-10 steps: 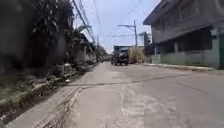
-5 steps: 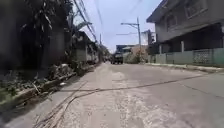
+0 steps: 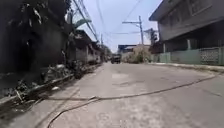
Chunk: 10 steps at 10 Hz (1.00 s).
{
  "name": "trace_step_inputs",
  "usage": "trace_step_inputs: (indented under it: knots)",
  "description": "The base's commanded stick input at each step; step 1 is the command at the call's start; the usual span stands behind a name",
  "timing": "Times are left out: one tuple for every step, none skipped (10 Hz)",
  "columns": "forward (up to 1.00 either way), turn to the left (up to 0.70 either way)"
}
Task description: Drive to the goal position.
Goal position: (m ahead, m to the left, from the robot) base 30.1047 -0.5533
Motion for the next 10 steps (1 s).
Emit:
trace_step_inputs:
  knots:
    - [1.00, 0.00]
    - [1.00, -0.02]
    - [1.00, -0.02]
    - [1.00, -0.02]
    - [1.00, -0.02]
    - [1.00, -0.02]
    - [1.00, -0.02]
    - [1.00, 0.00]
    - [1.00, 0.00]
    - [1.00, 0.00]
